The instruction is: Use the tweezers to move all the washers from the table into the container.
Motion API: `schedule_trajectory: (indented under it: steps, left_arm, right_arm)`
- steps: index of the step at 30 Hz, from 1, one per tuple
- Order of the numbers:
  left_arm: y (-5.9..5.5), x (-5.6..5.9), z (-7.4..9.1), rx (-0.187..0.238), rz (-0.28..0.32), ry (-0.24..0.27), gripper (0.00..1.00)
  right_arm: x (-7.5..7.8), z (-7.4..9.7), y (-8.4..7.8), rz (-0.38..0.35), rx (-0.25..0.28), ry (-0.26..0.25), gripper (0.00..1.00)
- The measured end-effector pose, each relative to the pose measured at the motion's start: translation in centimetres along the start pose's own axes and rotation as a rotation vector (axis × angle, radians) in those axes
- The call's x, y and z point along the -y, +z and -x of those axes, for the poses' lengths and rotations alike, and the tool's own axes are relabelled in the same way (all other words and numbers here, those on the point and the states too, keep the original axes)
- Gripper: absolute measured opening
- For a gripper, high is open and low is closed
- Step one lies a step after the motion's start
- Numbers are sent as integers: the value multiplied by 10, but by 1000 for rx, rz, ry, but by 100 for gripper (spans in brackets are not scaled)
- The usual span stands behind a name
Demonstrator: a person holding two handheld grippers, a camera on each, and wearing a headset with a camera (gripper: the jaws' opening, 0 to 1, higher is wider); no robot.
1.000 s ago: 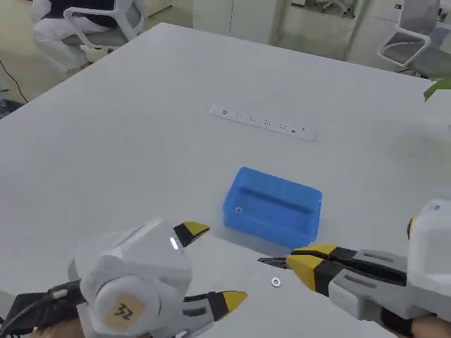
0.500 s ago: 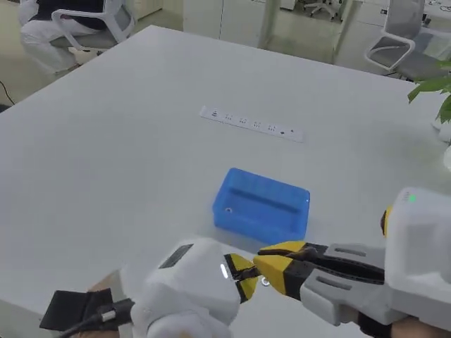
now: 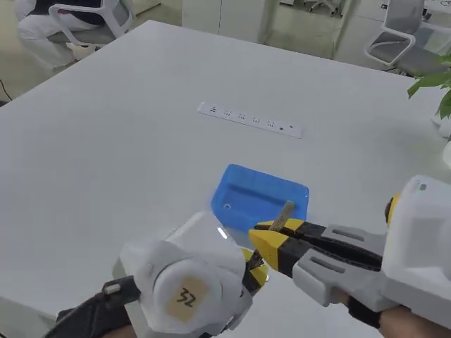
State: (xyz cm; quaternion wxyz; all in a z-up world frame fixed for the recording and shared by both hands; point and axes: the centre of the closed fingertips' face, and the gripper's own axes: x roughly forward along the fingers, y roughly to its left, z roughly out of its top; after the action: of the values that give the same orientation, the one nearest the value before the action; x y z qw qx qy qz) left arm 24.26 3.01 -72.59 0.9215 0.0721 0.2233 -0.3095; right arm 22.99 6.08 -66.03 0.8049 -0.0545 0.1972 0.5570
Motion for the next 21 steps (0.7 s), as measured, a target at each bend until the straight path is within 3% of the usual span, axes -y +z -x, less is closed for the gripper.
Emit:
schedule_trajectory:
  steps: [4, 11, 15, 18, 21]
  left_arm:
    - [3, -3, 2, 6, 77, -16, 0]
    - [14, -9, 4, 51, 49, 18, 0]
    - [11, -8, 2, 53, 2, 22, 0]
    - [8, -3, -2, 69, -107, -5, 0]
    - [-1, -5, -2, 50, -139, -7, 5]
  right_arm:
    - [3, -3, 5, -15, 30, -7, 3]
    - [2, -7, 4, 22, 11, -8, 4]
    - [3, -8, 3, 6, 2, 0, 3]
    - [3, -9, -3, 0, -17, 3, 3]
    - [7, -7, -8, 2, -13, -14, 2]
